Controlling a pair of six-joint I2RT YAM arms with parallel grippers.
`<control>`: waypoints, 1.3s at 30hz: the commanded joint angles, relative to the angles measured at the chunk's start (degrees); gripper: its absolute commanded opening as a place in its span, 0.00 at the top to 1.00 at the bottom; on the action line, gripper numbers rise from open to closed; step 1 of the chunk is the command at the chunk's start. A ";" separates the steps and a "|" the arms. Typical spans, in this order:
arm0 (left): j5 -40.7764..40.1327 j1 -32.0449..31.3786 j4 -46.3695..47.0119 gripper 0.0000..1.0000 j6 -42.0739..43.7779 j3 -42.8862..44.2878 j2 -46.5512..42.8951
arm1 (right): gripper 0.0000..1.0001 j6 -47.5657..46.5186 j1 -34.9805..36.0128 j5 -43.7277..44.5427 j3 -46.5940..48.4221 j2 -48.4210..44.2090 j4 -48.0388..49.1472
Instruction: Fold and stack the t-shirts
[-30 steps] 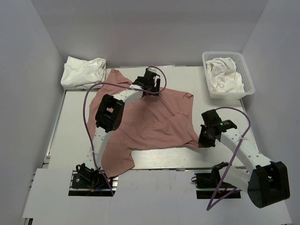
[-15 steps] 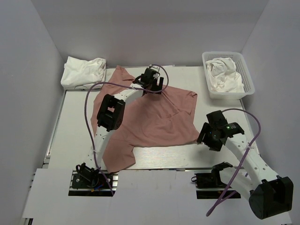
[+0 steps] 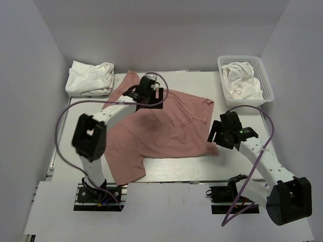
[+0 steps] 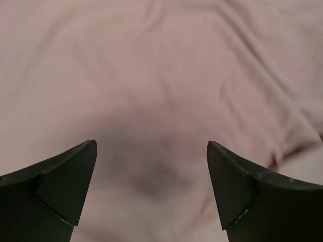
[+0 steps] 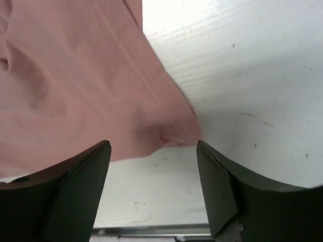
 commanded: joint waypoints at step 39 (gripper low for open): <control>-14.34 10.79 -2.94 0.00 -7.78 -8.25 1.86 | 0.10 -5.26 -10.24 -1.59 72.34 78.74 15.14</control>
